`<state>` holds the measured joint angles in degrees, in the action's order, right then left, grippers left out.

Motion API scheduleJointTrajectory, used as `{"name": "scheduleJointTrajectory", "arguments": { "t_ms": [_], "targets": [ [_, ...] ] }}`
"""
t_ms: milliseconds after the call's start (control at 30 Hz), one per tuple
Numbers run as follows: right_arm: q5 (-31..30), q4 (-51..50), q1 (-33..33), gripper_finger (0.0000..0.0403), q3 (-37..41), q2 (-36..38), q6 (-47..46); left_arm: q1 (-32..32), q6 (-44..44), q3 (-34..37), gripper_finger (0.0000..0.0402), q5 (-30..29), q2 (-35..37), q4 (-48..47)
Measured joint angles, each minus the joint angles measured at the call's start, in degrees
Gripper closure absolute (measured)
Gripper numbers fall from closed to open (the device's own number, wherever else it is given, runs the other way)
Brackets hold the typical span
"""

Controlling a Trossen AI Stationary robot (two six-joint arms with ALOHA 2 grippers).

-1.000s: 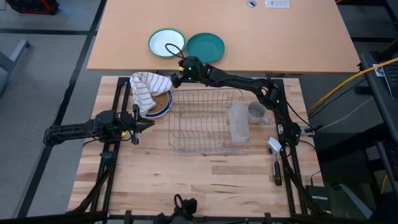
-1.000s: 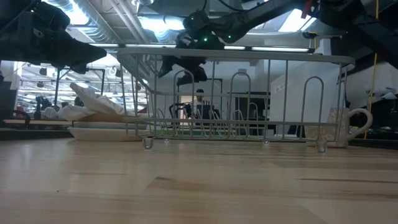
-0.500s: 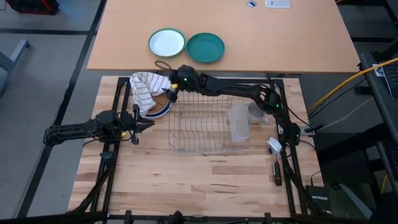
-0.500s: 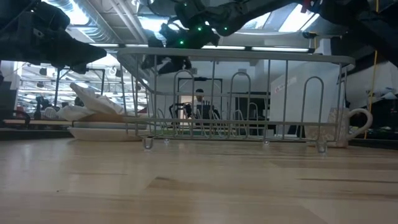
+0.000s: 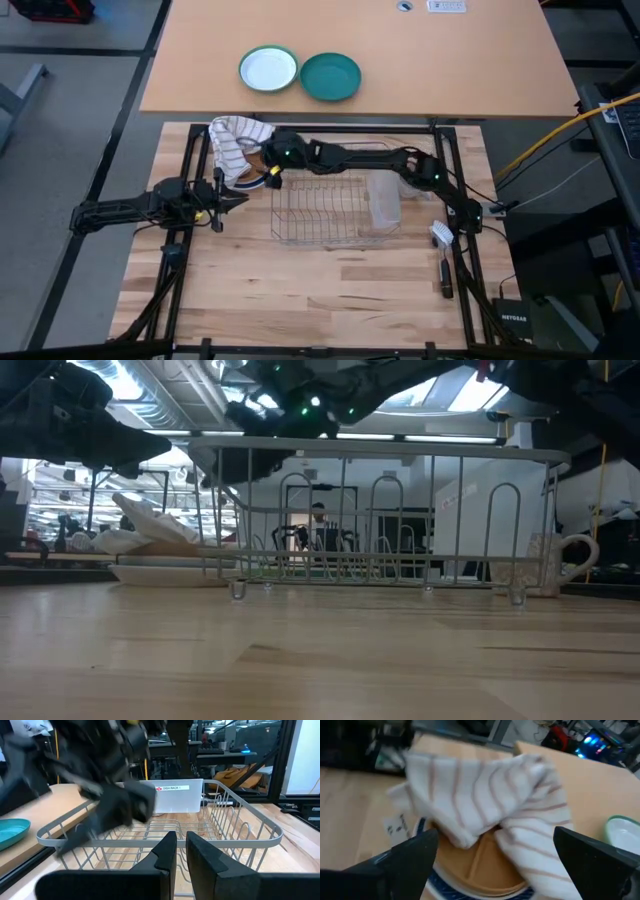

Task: Sort dishes
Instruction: Prepare the dish rack

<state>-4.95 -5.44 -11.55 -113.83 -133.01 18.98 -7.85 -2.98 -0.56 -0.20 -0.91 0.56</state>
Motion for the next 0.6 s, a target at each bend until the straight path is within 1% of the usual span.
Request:
{"name": "scheduleJointTrajectory", "arguments": {
  "t_ms": [200, 267, 500, 600],
  "targets": [
    [-0.52, 8.08, 1.25, 0.0004, -0.08, -2.71, 0.81, -0.01, 0.0, -0.01, 0.0369, 0.0, 0.01, 0.0],
    [-1.19, 9.37, 1.57, 0.0004, -0.08, -2.98, 0.83, -0.01, 0.0, -0.02, 0.0369, -0.01, 0.0, 0.0],
    [-4.72, 8.94, 1.86, 0.0004, -0.08, -3.02, 2.67, 0.0, 0.0, 0.0, 0.0369, -0.01, 0.02, 0.0],
    [-4.97, 6.61, 1.42, 0.0004, -0.22, -2.86, 3.45, -0.01, 0.0, 0.0, 0.0369, -0.01, 0.02, 0.0]
  ]
}}
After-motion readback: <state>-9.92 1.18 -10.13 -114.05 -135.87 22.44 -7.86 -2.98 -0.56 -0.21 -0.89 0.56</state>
